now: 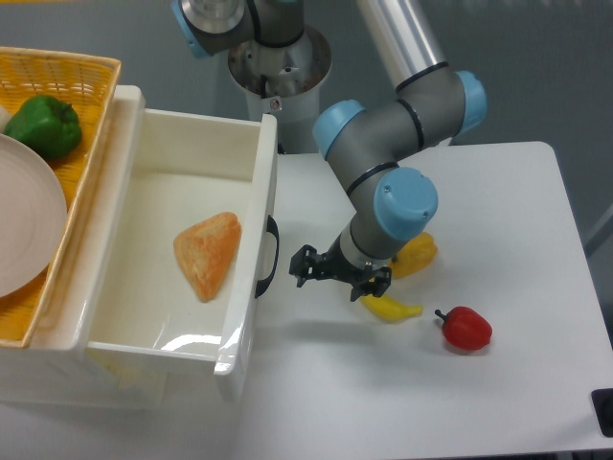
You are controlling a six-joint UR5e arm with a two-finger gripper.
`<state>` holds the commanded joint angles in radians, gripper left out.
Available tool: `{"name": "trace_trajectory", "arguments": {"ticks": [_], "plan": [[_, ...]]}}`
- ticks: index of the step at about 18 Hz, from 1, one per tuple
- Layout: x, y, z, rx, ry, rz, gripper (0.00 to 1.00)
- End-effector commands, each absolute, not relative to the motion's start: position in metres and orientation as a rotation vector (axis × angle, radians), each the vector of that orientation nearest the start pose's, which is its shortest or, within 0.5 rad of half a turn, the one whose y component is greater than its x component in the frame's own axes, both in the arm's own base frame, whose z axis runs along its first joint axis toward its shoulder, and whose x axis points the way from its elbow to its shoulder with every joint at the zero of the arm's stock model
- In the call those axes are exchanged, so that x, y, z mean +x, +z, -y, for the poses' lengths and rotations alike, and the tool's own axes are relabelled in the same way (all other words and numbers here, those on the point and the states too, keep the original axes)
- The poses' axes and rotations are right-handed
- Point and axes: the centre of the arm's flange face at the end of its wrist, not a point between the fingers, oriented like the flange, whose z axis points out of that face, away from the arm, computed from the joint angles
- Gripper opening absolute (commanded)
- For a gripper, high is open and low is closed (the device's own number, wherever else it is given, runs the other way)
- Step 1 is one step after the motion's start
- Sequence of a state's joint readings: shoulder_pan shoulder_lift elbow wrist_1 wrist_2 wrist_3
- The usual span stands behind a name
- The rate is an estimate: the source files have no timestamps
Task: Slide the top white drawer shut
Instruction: 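Lower the gripper beside the drawer front near its black handle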
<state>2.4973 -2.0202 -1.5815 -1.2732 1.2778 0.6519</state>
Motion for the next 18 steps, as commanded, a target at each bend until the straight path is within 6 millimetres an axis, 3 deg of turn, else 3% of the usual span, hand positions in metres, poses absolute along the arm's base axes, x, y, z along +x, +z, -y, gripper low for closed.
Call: {"name": "trace_trajectory", "arguments": {"ticks": [18], "plan": [[-0.386,0.263,-0.513,-2.955,-0.514,0.413,1.0]]}}
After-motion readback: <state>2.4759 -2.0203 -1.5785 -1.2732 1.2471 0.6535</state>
